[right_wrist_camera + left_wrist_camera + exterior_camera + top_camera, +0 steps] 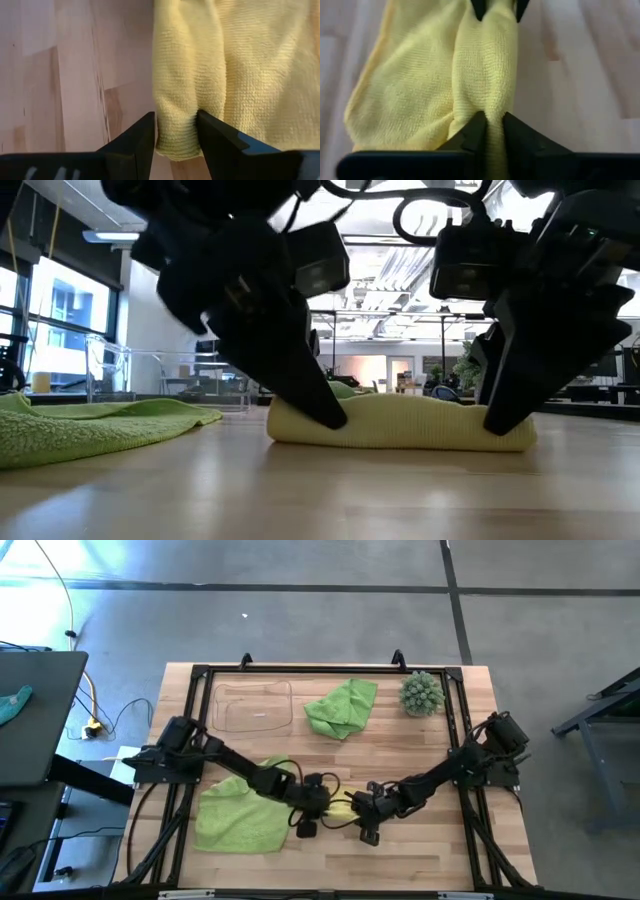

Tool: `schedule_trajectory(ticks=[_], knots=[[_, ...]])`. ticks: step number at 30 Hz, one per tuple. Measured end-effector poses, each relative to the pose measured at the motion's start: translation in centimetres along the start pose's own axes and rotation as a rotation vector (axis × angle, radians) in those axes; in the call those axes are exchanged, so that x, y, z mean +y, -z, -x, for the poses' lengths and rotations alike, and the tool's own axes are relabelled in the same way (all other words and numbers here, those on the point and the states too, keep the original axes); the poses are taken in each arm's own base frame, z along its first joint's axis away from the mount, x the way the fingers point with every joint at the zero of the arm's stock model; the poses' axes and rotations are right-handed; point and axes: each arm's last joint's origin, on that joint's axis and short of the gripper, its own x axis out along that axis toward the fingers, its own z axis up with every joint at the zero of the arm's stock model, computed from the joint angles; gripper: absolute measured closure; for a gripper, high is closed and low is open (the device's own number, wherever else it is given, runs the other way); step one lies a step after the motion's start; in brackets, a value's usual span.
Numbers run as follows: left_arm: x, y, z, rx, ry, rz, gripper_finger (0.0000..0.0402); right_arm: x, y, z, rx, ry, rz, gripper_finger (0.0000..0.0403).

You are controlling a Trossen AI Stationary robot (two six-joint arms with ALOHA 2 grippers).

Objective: Roll microfiber towels into tight, uniform cylinder then place into a basket
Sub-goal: Roll the yellow towel

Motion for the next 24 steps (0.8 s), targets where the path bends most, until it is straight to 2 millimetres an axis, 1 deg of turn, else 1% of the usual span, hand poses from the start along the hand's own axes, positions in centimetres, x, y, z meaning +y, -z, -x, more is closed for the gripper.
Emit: schedule_trajectory(ticks=[2,4,8,12,16,18,20,22,24], knots=[[0.4,-0.1,0.0,0.015,0.05,0.047,0.038,0.0,0.0,0.0,-0.002,0.002,0.0,0.0263],[0.9,-0.1,-0.1,0.029,0.08,0.092,0.0393,0.0,0.0,0.0,-0.003,0.003,0.001,0.0263],[2.2,0.0,-0.6,0.069,0.148,0.201,0.0385,0.2,-0.2,0.5,0.005,-0.033,-0.001,0.0263],[3.2,0.3,-1.2,0.11,0.186,0.293,0.0383,0.6,-0.2,2.2,0.011,-0.062,0.024,0.0263],[3.3,0.4,-1.2,0.116,0.189,0.303,0.0388,1.1,0.2,4.4,-0.017,-0.04,0.066,0.0263],[3.3,0.4,-1.2,0.115,0.19,0.307,0.0388,1.7,0.5,5.2,-0.074,-0.002,0.126,0.0263],[3.3,0.4,-1.3,0.115,0.19,0.311,0.0386,2.7,0.8,5.7,-0.164,0.025,0.236,0.0263],[3.3,0.4,-1.3,0.115,0.186,0.311,0.0386,4.2,1.3,5.7,-0.27,0.049,0.383,0.0263],[3.3,0.4,-1.3,0.115,0.186,0.312,0.0386,5.5,2.0,5.2,-0.347,0.081,0.528,0.0263]])
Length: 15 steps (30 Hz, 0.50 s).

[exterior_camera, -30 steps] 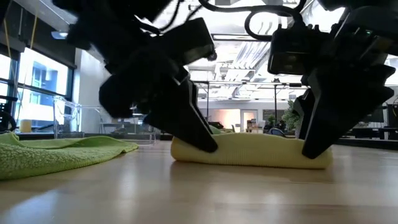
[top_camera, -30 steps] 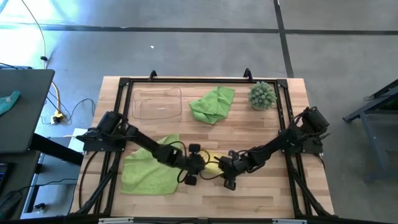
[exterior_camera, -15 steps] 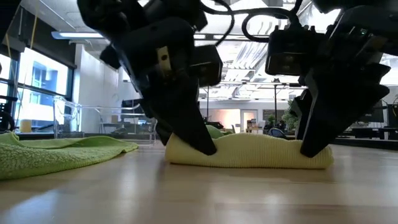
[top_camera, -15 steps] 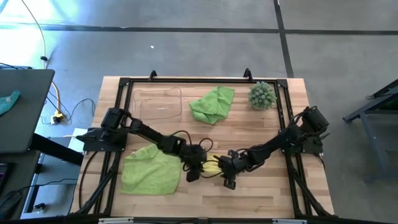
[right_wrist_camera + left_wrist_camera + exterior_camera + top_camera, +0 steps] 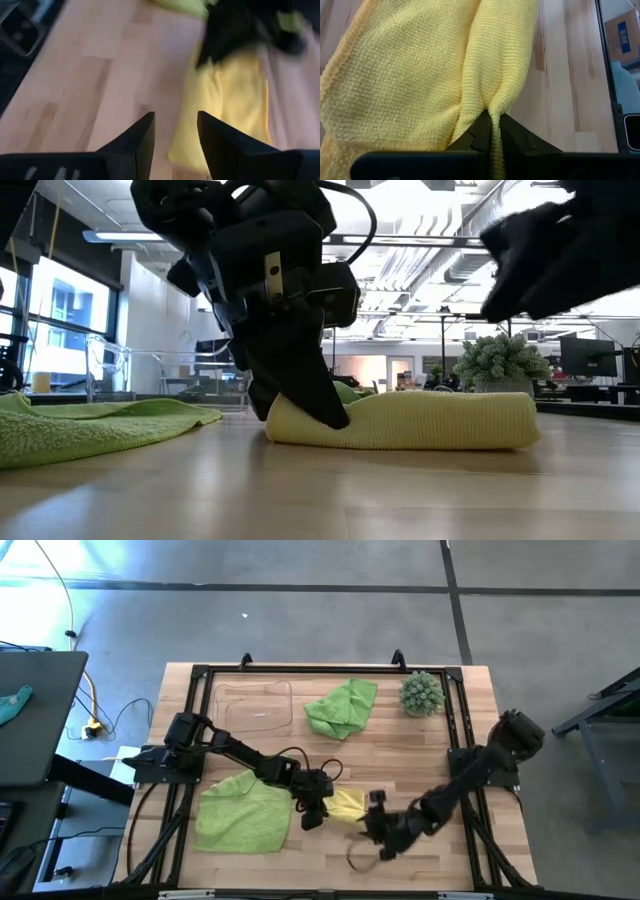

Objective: Roll microfiber towels into tight, uniform cylinder then place into a basket
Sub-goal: Roll the yellow towel

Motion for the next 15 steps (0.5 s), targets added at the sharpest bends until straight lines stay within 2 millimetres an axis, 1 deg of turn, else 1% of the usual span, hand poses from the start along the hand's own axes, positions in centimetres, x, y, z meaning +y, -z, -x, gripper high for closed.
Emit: schedule_trajectory(ticks=[2,5,11,15], knots=[[0.0,0.0,0.0,-0.003,0.001,0.0,0.0385,1.2,0.6,-0.6,-0.022,0.019,0.105,0.0263],[0.0,0.0,0.0,-0.005,0.0,0.007,0.0385,2.0,1.8,-1.9,0.004,0.061,0.15,0.0263],[0.0,0.0,0.0,-0.011,-0.007,0.014,0.0385,2.1,3.9,-4.0,0.054,0.191,0.127,0.0263],[0.0,0.0,0.0,-0.013,-0.008,0.013,0.0385,1.9,4.7,-5.1,0.076,0.234,0.14,0.0263]])
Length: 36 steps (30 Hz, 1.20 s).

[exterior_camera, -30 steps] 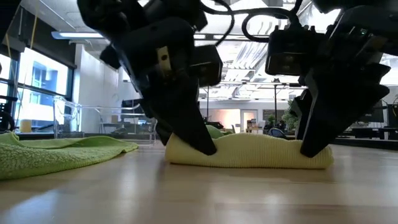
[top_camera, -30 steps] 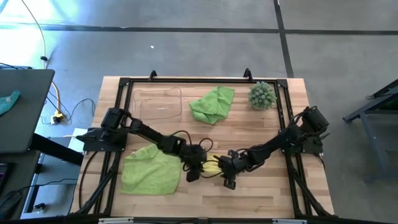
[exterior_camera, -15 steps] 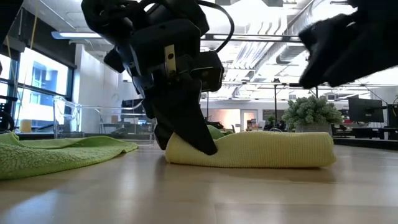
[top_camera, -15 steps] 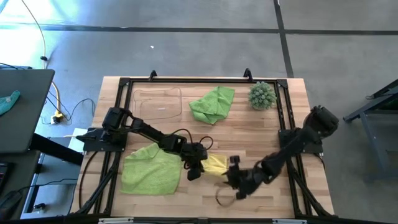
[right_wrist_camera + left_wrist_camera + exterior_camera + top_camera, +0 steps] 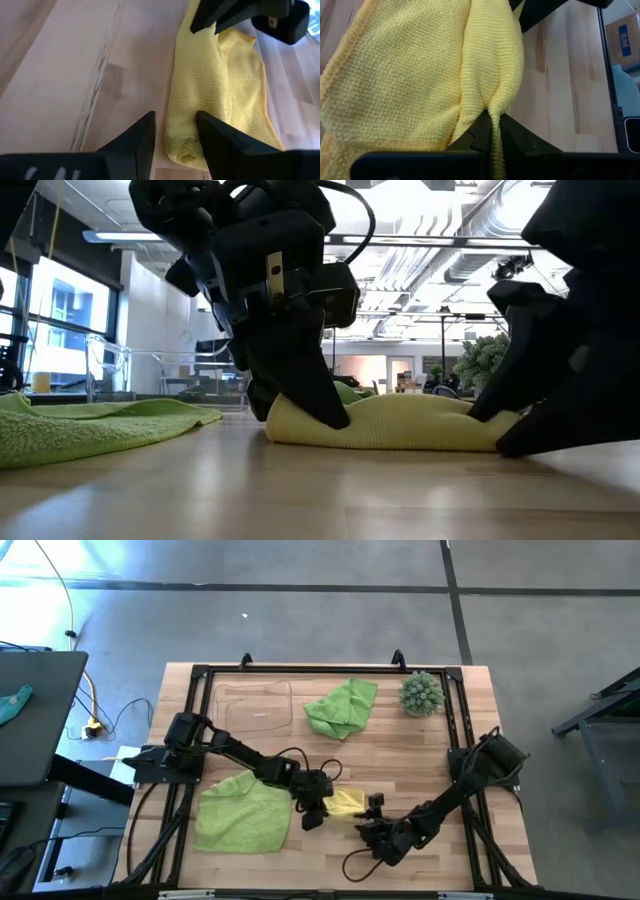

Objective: Roll microfiber towels into tight, uniform cylinder then place into a basket
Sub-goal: Roll the yellow towel

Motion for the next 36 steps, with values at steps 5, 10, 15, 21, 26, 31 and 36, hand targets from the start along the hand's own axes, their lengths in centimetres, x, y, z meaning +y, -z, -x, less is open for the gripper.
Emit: schedule_trajectory(ticks=[5,10,15,21,26,31,36], knots=[[0.0,0.0,0.0,0.0,-0.001,-0.005,0.0383,-0.4,0.3,-0.8,0.031,0.031,-0.136,0.0263],[-0.4,-0.3,0.7,-0.014,-0.002,-0.094,0.0357,-1.0,0.8,-1.1,0.12,-0.006,-0.305,0.0265],[-1.0,-0.6,2.1,-0.005,-0.015,-0.18,0.0318,-1.2,0.8,-1.3,0.139,-0.014,-0.376,0.0293],[-1.4,-0.3,4.4,0.072,-0.077,-0.295,0.0299,-1.5,0.8,-1.5,0.156,-0.013,-0.449,0.0363],[-2.8,-0.1,5.8,0.078,-0.089,-0.393,0.0302,-1.9,0.6,-1.6,0.167,-0.028,-0.515,0.0386],[-5.1,0.4,6.1,0.037,-0.062,-0.512,0.0306,-3.0,0.0,-1.2,0.207,-0.109,-0.582,0.0384],[-7.2,1.3,5.7,-0.047,-0.166,-0.598,0.0304,-4.4,-0.5,-1.8,0.265,-0.21,-0.636,0.0384]])
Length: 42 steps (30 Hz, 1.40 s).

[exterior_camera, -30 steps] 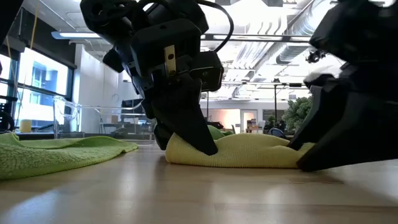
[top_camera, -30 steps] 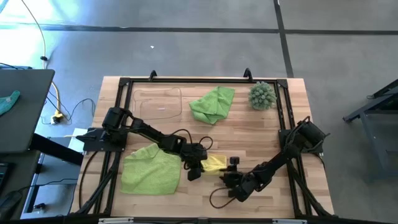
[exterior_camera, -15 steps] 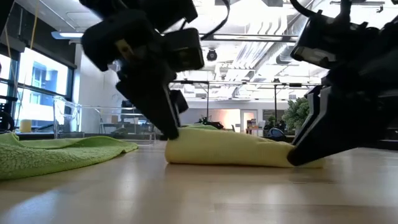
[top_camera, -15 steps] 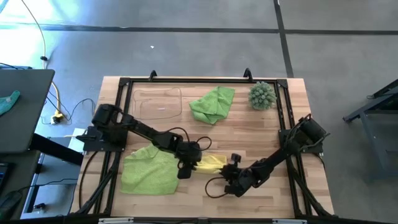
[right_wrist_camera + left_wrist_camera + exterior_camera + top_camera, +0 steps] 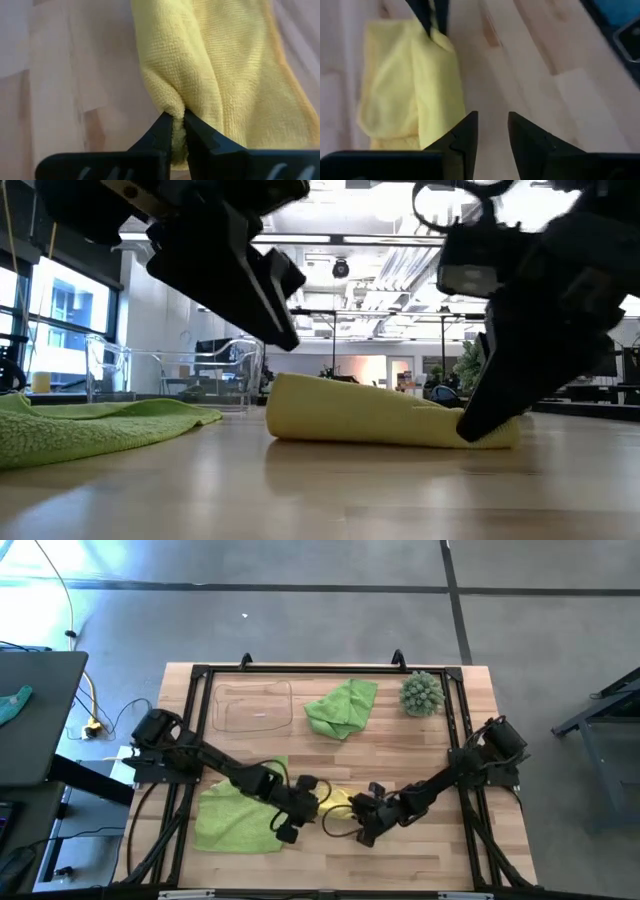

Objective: Roll microfiber towels into tight, uniform cylinder then place into a basket
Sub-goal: Roll the yellow towel

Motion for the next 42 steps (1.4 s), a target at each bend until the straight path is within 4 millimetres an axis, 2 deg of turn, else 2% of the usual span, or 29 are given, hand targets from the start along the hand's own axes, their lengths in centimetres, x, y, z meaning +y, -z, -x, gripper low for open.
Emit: schedule_trajectory(ticks=[4,7,13,17,25,29,33,38,42], knots=[[-1.5,-0.2,0.1,-0.043,-0.187,-0.047,0.0295,-0.5,-0.9,-0.3,0.025,-0.05,-0.032,0.0384],[-1.7,-0.1,-0.1,-0.04,-0.264,-0.101,0.0283,-0.7,-1.4,-0.5,0.035,-0.099,-0.035,0.0384],[-1.6,1.0,-2.5,-0.006,-0.258,-0.115,0.0255,-1.1,-1.9,-0.7,0.043,-0.12,-0.056,0.0384],[-1.5,2.0,-4.0,0.034,-0.294,-0.125,0.025,-1.2,-2.0,-0.8,0.046,-0.122,-0.059,0.0384],[-0.3,2.6,-5.3,0.053,-0.303,-0.045,0.0252,-1.3,-2.0,-0.8,0.045,-0.12,-0.058,0.0384],[1.1,2.5,-5.4,0.053,-0.192,0.088,0.0276,-1.3,-2.0,-0.7,0.044,-0.119,-0.058,0.0376],[2.3,2.5,-5.4,0.061,-0.063,0.176,0.0319,-1.3,-2.3,0.1,0.041,-0.122,-0.039,0.0343],[4.1,2.5,-5.4,0.066,0.034,0.261,0.0376,-1.6,-2.9,2.6,0.051,-0.134,0.01,0.0303],[5.5,2.6,-5.3,0.074,0.109,0.331,0.0394,-0.7,-2.8,5.1,-0.001,-0.16,0.122,0.0296]])
